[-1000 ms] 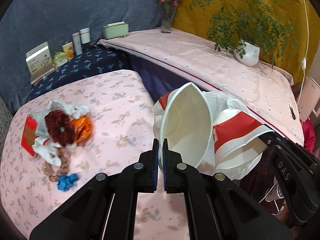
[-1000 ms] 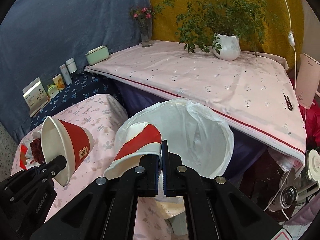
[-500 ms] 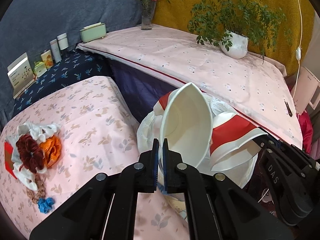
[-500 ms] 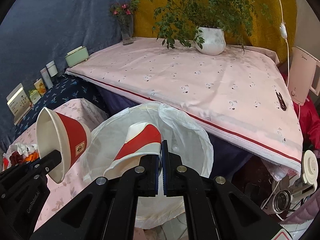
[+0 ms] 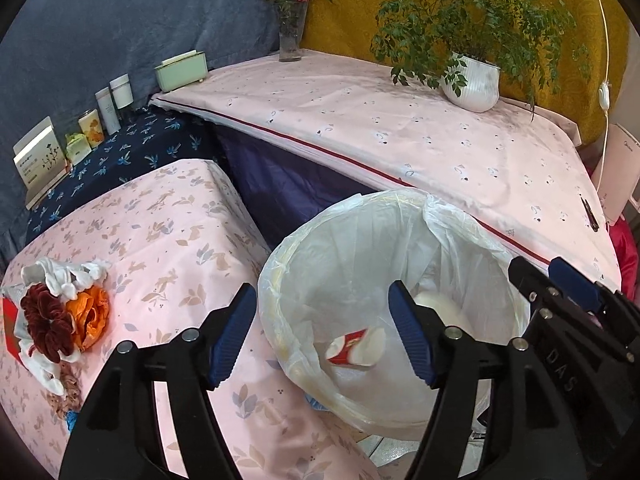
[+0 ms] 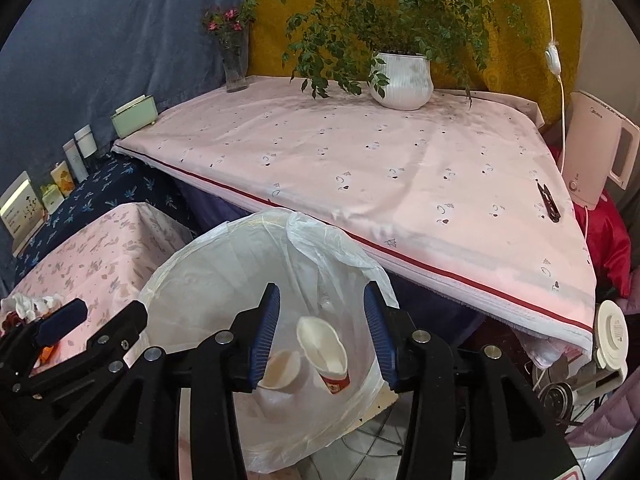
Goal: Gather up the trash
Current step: 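Carry both cups over the white trash bag and open both tools, then move both tools back over the table toward the remaining trash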
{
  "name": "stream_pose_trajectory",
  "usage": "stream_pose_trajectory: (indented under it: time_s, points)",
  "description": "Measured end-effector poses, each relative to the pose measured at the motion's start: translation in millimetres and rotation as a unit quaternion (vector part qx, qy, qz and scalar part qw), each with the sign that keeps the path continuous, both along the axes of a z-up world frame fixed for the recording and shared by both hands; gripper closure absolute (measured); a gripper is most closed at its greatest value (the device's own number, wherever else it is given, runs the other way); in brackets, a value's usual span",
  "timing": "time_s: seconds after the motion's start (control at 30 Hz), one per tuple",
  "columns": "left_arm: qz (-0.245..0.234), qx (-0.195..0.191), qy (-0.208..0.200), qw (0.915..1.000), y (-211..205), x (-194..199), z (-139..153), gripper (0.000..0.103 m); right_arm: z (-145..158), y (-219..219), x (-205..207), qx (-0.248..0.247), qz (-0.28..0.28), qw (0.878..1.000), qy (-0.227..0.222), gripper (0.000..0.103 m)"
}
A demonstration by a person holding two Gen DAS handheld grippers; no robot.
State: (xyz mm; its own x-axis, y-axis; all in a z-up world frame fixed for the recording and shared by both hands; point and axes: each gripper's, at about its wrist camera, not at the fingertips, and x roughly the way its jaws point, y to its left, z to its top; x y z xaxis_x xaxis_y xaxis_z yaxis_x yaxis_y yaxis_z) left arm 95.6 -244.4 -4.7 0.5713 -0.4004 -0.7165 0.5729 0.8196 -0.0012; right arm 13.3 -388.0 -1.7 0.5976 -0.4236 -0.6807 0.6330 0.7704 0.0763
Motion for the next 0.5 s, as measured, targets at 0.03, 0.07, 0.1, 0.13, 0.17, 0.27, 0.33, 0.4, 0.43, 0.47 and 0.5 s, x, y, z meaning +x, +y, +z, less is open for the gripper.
stream_pose_trajectory:
  time_s: [0.03,0.07,0.1,0.13,0.17,0.27,0.33,0.4,0.43,0.47,0.5]
  points:
    - [0.001,-0.001,0.002,1.0000,1.9,0.0,0.0,0.038,1.8,0.5,-0.2,0.001,0.001,1.000,-0.002,0.059]
    - [0.004,-0.003,0.003,1.0000,4.0,-0.4,0.2,0.038,3.9,1.7,-0.7,0.000,0.001,1.000,-0.005,0.059]
    - [0.007,-0.003,0.003,1.0000,6.8,-0.6,0.6,0.037,5.7,3.0,-0.9,0.000,0.002,1.000,-0.006,0.059]
    - [0.011,-0.003,0.002,0.9999,9.7,-0.8,0.6,0.037,7.0,5.1,-1.4,0.000,0.004,1.000,-0.008,0.058]
    - [0.015,-0.002,0.001,0.9999,13.2,-1.0,0.7,0.036,7.9,7.7,-1.9,0.000,0.005,1.000,-0.009,0.058]
    - [0.031,-0.001,-0.004,0.9995,24.8,-1.2,0.8,0.033,8.9,16.8,-2.2,-0.002,0.013,1.000,-0.010,0.054]
    - [0.041,-0.002,-0.002,0.9992,35.1,-0.9,0.4,0.033,9.6,23.5,-1.6,-0.005,0.019,1.000,-0.007,0.053]
    - [0.051,-0.003,0.000,0.9987,45.0,-0.3,0.0,0.033,9.8,30.6,-1.0,-0.006,0.026,1.000,-0.007,0.053]
    - [0.056,-0.004,0.001,0.9984,49.9,0.1,-0.3,0.033,10.0,34.4,-0.7,-0.005,0.030,1.000,-0.007,0.052]
    - [0.062,-0.004,0.002,0.9981,55.3,0.5,-0.9,0.032,10.4,37.4,-0.5,-0.004,0.033,0.999,-0.008,0.052]
    - [0.067,-0.005,0.003,0.9977,60.2,1.3,-1.1,0.031,10.5,41.3,-0.9,-0.005,0.036,0.999,-0.008,0.051]
